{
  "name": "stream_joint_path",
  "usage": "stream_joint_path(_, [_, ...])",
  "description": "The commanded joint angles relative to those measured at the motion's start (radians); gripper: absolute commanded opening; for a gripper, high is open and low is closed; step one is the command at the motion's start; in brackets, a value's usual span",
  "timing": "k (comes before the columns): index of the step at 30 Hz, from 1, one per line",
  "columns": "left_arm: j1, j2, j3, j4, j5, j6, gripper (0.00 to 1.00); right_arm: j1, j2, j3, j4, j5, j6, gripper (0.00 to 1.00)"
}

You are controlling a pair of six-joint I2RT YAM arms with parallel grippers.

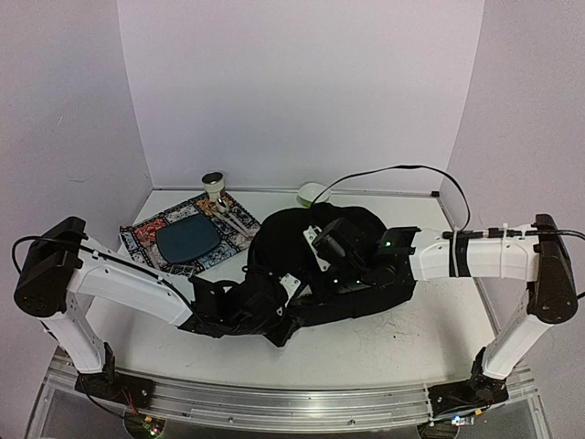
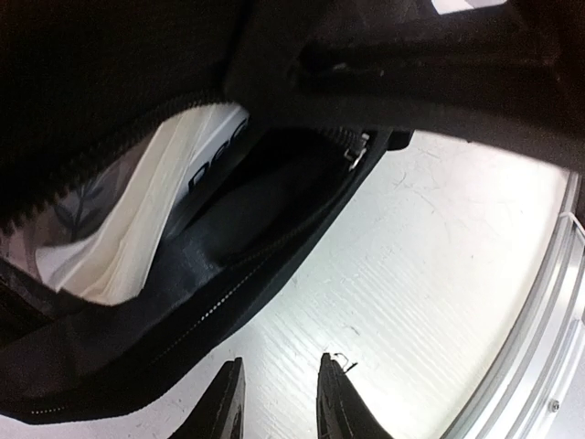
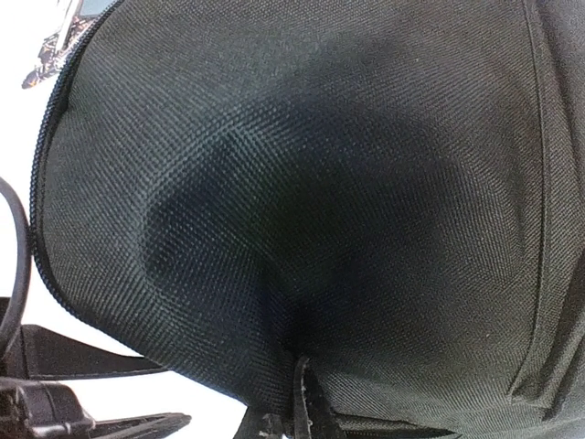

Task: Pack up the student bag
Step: Grab the largest pocket of the student bag.

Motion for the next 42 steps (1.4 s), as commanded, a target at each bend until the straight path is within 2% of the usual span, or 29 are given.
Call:
stream_joint_path(1, [0.001,-0.081,0.009,0.091,-0.011,0.048,0.3,-0.004,-0.021,0.01,0.036,-0.01,0.013,0.05])
stream_joint_path(7, [0.005,-0.158,-0.024,0.133,-0.022,0.098,0.34,-0.009,-0.028,-0.012,0.052,-0.022,0.019,0.05])
stream_joint_path(15, [0.048,-0.135,-0.034,0.173,0.086,0.182,0.38,-0.021,-0.042,-0.044,0.087,-0.073,0.035,0.05])
stream_joint_path(21, [0.131,-0.14,-0.064,0.194,0.181,0.241,0.41,-0.054,-0.085,-0.11,0.17,-0.139,0.084,0.06])
stream_joint_path(26, [0.139,-0.128,-0.062,0.197,0.21,0.326,0.44,-0.09,-0.131,-0.195,0.267,-0.219,0.134,0.05])
stream_joint_path(31, [0.139,-0.098,-0.048,0.203,0.266,0.37,0.42,-0.097,-0.137,-0.22,0.316,-0.264,0.151,0.05])
stream_joint_path(36, [0.139,-0.089,-0.054,0.239,0.257,0.448,0.36,-0.097,-0.139,-0.226,0.341,-0.283,0.156,0.05])
stream_joint_path(42, [0.138,-0.077,-0.047,0.261,0.265,0.54,0.35,-0.103,-0.172,-0.254,0.368,-0.285,0.175,0.04])
